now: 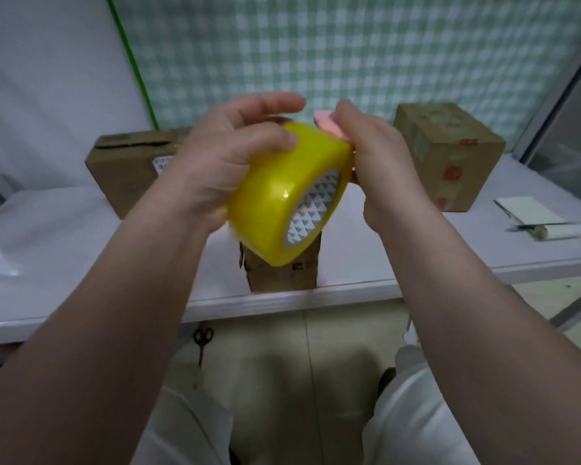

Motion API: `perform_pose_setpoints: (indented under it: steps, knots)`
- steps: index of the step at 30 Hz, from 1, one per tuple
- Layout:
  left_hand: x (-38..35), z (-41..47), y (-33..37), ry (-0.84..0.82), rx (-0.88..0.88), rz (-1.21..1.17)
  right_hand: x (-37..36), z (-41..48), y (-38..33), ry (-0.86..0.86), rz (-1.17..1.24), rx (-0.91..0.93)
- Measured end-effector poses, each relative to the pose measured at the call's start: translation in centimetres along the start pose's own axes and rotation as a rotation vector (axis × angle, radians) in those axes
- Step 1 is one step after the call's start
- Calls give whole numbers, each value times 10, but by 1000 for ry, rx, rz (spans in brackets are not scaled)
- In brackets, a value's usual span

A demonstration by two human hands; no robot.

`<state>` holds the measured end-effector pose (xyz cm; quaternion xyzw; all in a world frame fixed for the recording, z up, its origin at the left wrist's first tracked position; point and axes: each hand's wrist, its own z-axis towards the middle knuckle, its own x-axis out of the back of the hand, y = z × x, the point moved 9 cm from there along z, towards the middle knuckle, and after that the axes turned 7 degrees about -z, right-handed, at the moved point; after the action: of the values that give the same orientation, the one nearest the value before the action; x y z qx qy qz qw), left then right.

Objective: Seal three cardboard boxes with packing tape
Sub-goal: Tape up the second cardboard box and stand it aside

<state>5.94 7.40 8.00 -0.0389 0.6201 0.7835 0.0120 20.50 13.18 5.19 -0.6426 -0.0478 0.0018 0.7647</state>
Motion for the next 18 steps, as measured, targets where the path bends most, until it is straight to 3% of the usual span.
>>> perform_pose_setpoints:
  steps: [3,6,9,11,15,18]
  knots:
    - [11,23,25,-11,-137,185,-13,21,-5,15,-32,22]
    - [8,46,25,-35,-234,478,-22,35,20,14,-96,-111]
    - [-4,68,5,-76,-312,857,-32,36,54,-52,-257,-226]
    - [-10,77,-13,-131,-369,1036,-39,34,71,-75,-399,-186]
    - [-14,80,-52,-230,-424,1193,-48,26,97,-108,-508,-141]
    - [-8,80,-63,-249,-435,1245,-40,20,101,-4,-450,-121]
